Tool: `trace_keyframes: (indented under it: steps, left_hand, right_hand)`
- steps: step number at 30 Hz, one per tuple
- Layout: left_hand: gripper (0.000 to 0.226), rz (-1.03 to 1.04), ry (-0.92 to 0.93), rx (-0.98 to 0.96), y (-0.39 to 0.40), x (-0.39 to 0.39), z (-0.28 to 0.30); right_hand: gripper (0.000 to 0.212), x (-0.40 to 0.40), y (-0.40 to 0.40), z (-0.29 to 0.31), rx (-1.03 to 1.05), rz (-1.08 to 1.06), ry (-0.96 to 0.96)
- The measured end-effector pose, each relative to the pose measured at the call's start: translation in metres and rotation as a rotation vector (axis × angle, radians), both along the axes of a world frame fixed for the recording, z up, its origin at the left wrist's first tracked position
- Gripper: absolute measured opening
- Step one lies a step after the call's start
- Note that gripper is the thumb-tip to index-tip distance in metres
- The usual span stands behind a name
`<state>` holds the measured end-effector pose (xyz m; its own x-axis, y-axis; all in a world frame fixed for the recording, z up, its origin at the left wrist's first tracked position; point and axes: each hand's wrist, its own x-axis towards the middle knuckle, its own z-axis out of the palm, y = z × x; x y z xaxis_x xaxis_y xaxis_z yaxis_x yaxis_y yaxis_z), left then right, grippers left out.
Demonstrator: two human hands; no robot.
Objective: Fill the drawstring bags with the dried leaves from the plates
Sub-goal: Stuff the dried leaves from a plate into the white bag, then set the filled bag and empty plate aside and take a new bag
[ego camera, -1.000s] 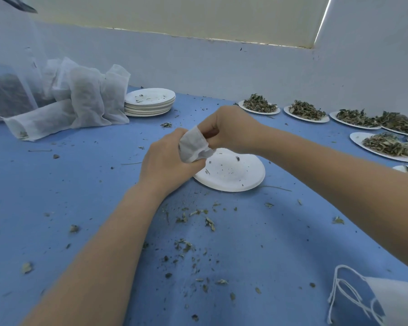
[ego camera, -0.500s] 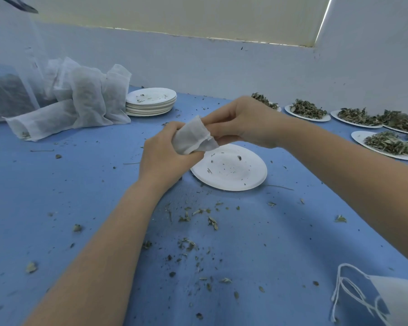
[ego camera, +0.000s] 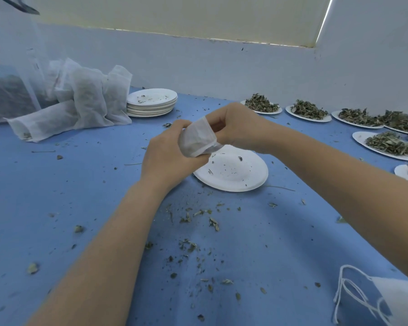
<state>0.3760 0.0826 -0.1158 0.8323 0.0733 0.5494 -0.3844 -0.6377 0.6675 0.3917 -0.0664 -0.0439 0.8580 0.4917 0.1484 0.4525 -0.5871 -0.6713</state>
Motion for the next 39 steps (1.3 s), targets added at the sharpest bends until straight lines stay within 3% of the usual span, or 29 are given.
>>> trace_keyframes:
  steps: [5,8,10,11,14,15,18,22,26,33,39]
  left_hand:
    - [0.052,-0.004,0.060,0.073,0.006,0.000,-0.002]
    - [0.052,0.010,0.109,0.094,0.012,0.002,-0.007]
    - [0.053,0.041,0.141,0.074,0.014,0.003,-0.010]
    - [0.053,0.056,0.154,0.059,0.014,0.004,-0.010]
    - [0.054,0.080,0.198,0.049,0.013,0.004,-0.011]
    - [0.054,0.085,0.211,0.067,0.012,0.003,-0.011]
    - [0.054,0.098,0.241,0.123,0.010,0.001,-0.012]
    - [0.050,0.138,0.267,0.096,0.013,0.000,-0.005]
    - [0.047,0.184,0.253,-0.090,0.028,0.003,0.012]
    - [0.086,0.203,0.303,-0.393,0.065,0.041,0.053]
    - [0.074,0.381,0.355,-0.288,0.114,0.118,0.051]
  right_hand:
    - [0.035,-0.005,-0.017,-0.003,-0.007,0.039,0.059]
    - [0.033,-0.005,-0.031,-0.010,0.133,-0.061,0.099]
    - [0.031,-0.005,-0.039,-0.020,0.121,-0.172,0.088]
    - [0.037,-0.005,-0.042,-0.026,0.034,-0.249,0.093]
    - [0.113,-0.011,-0.044,-0.046,-0.416,-0.426,0.201]
    - [0.128,-0.014,-0.042,-0.052,-0.503,-0.454,0.221]
    - [0.146,-0.016,-0.038,-0.062,-0.462,-0.497,0.265]
    - [0.146,-0.016,-0.032,-0.064,-0.455,-0.520,0.197]
    - [0.142,-0.008,-0.016,-0.053,-0.449,-0.540,0.059]
    - [0.121,0.050,0.048,-0.011,-0.390,-0.495,-0.065]
    - [0.108,0.129,0.101,0.001,-0.408,-0.506,-0.032]
